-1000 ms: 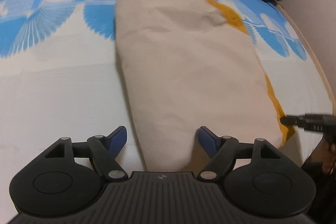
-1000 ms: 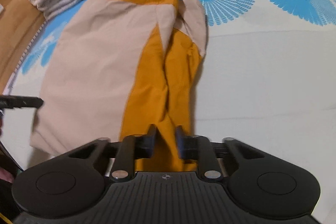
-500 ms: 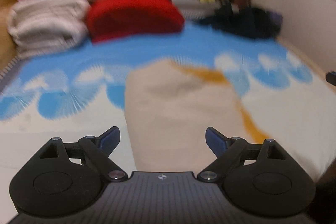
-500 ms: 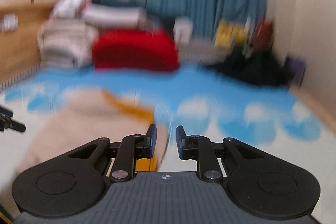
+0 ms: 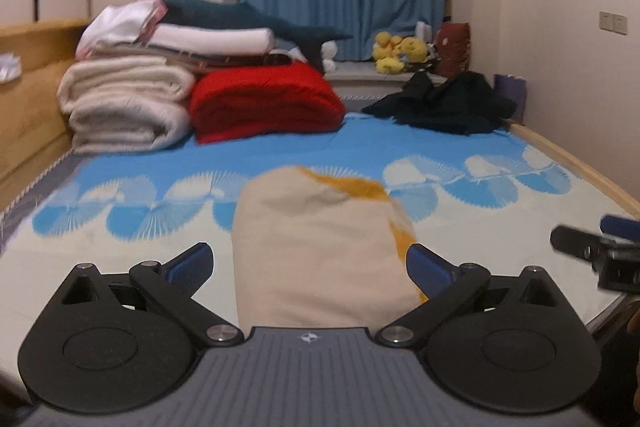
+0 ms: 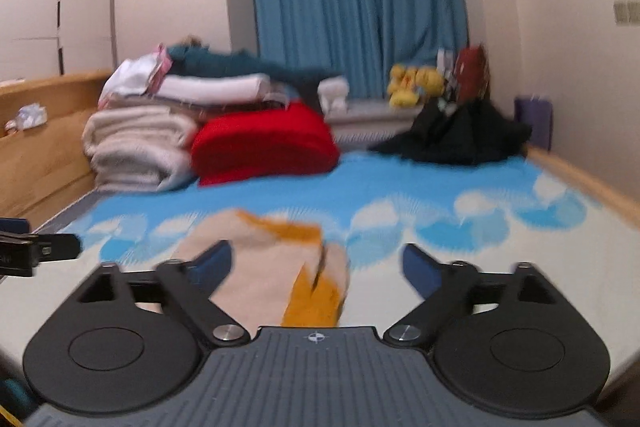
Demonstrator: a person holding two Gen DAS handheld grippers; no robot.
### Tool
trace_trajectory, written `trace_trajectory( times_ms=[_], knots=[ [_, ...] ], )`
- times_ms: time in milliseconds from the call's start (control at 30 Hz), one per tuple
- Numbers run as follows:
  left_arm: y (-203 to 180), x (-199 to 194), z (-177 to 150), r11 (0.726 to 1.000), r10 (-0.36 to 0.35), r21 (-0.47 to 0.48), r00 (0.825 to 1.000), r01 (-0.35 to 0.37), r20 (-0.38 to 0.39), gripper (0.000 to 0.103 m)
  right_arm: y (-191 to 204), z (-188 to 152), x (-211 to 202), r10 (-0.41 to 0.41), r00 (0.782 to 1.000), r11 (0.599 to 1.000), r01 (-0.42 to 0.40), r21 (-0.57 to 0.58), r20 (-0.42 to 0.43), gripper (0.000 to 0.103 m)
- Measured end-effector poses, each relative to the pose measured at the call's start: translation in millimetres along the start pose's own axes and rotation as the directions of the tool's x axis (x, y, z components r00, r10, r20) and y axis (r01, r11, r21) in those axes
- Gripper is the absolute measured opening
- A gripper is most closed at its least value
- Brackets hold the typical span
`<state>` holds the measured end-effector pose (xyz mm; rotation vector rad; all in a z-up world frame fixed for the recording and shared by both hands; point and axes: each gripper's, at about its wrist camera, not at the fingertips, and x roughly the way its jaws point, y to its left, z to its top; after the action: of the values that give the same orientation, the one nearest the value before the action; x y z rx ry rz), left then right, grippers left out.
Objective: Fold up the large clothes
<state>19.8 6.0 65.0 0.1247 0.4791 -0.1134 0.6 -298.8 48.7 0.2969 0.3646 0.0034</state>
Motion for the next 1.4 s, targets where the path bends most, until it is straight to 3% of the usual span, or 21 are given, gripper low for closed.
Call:
trace_trajectory(
  times_ms=[167, 233, 300, 400, 500, 767, 1400],
  knots=[
    [1.3, 36.0, -68.8, 0.994, 0.105, 0.000, 0.991, -0.106, -0.087, 0.103, 23.8, -34.5, 14.8, 0.002, 0.992, 0.999, -0.007, -0.038, -0.129, 0.102],
    [8.2, 55.3, -67.4, 0.985, 0.157, -0.043, 0.970, -0.168, -0.186, 0.102, 34.5, -41.8, 23.9, -0.003, 0.989, 0.997, -0.008, -0.071, -0.146, 0.102],
    [20.8, 59.2, -60.7, 0.981, 0.125, -0.128, 0.980, -0.145, -0.157, 0.103, 42.3, -44.5, 37.1, -0.022, 0.986, 0.995, 0.006, -0.096, -0.162, 0.102],
    [22.6, 67.3, -57.9, 0.979, 0.153, -0.112, 0.976, -0.171, -0.152, 0.103, 51.3, -50.3, 52.1, -0.023, 0.980, 0.996, 0.005, -0.088, -0.197, 0.102],
    [25.7, 72.5, -60.7, 0.972, 0.134, -0.169, 0.973, -0.166, -0.189, 0.102, 61.7, -55.4, 63.4, -0.019, 0.974, 0.996, -0.002, -0.094, -0.224, 0.102],
    [13.2, 78.9, -60.2, 0.985, 0.110, -0.111, 0.977, -0.132, -0.184, 0.102, 71.4, -59.5, 71.9, -0.024, 0.971, 0.994, -0.003, -0.114, -0.238, 0.102],
    [-0.9, 84.4, -65.2, 0.993, 0.076, -0.077, 0.981, -0.091, -0.181, 0.103, 62.9, -59.1, 72.9, -0.044, 0.970, 0.992, 0.013, -0.127, -0.241, 0.102]
  ],
)
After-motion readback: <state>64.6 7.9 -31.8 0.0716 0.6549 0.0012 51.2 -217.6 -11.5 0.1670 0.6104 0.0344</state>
